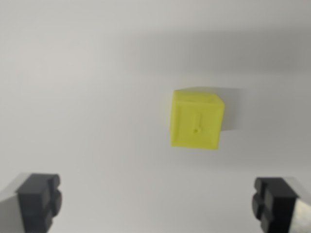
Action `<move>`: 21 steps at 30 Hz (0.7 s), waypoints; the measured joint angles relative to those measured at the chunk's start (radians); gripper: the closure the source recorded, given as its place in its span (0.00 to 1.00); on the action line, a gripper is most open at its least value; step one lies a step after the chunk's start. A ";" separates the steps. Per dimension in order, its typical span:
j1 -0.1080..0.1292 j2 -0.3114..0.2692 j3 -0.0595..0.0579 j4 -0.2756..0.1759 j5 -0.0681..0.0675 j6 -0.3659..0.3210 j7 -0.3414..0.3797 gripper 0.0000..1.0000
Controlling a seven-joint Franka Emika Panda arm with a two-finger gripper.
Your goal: Pick yellow cube
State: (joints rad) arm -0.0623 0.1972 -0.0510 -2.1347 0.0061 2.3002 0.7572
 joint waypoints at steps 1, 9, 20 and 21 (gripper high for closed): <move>-0.001 0.003 0.000 -0.004 0.000 0.007 -0.001 0.00; -0.011 0.025 0.000 -0.033 0.003 0.063 -0.013 0.00; -0.025 0.062 0.000 -0.068 0.007 0.140 -0.030 0.00; -0.026 0.066 0.000 -0.070 0.008 0.146 -0.032 0.00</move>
State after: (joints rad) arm -0.0888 0.2630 -0.0510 -2.2049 0.0138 2.4463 0.7257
